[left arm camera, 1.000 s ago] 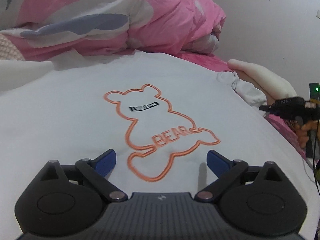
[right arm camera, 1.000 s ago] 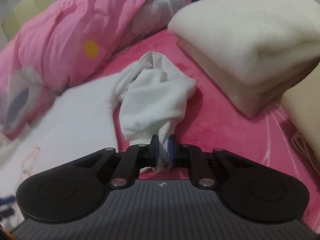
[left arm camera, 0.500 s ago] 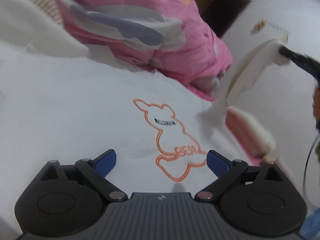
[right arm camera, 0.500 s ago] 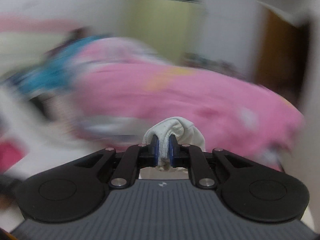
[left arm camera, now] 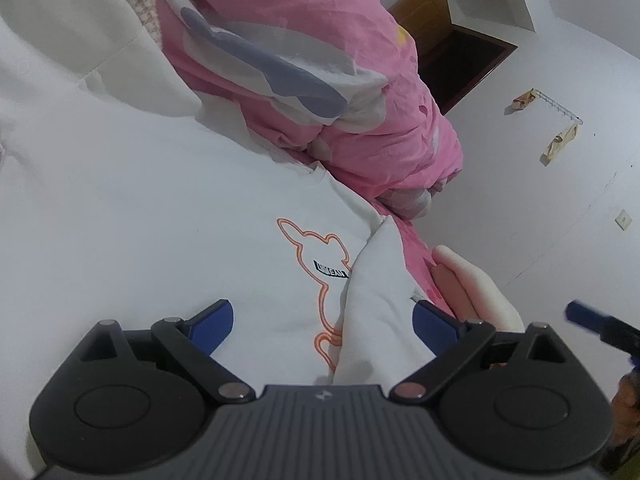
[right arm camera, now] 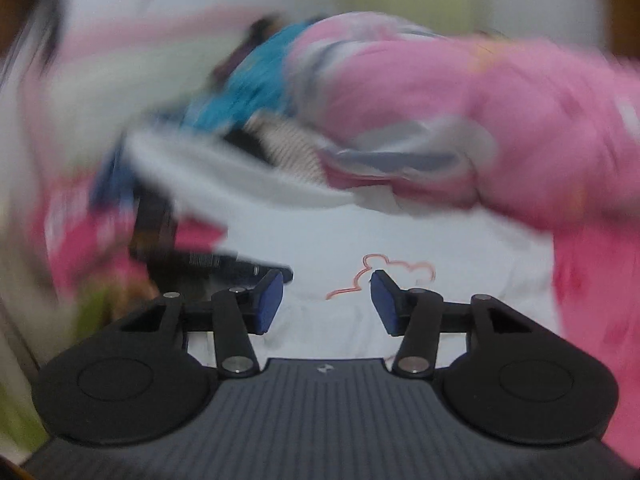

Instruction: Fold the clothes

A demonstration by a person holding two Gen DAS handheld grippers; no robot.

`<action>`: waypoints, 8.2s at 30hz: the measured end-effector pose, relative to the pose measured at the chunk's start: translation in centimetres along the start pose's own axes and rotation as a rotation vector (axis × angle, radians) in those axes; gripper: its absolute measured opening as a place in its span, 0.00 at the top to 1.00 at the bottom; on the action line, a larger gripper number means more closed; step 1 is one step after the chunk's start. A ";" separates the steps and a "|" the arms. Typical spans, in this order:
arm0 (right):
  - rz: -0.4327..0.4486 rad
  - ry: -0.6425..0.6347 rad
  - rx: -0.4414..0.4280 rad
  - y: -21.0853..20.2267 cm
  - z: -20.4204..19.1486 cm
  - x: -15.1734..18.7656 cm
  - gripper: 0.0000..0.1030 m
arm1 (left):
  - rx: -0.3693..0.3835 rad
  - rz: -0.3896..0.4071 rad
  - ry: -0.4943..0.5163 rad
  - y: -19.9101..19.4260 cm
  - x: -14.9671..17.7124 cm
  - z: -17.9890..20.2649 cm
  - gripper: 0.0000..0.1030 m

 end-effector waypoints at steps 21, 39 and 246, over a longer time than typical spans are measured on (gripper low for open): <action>0.187 0.714 -0.183 8.0 17.0 4.6 0.57 | -0.191 -0.326 0.948 -2.6 8.3 15.0 0.37; 0.196 0.775 -0.243 7.9 18.4 5.0 0.57 | -0.101 0.042 -0.121 -7.2 -6.3 -0.7 0.95; 0.004 0.794 0.078 13.1 19.1 1.5 0.63 | -0.351 0.062 0.075 -3.7 -9.7 -8.1 0.96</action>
Point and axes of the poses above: each gripper's, at about its wrist camera, not at the fingertips, and y roughly the way its jaws point, z to its right, x to its underside, the point moved 8 cm from there along y, roughly the way its jaws point, and after that the axes turned 15 degrees about y, right-handed, at the moved point
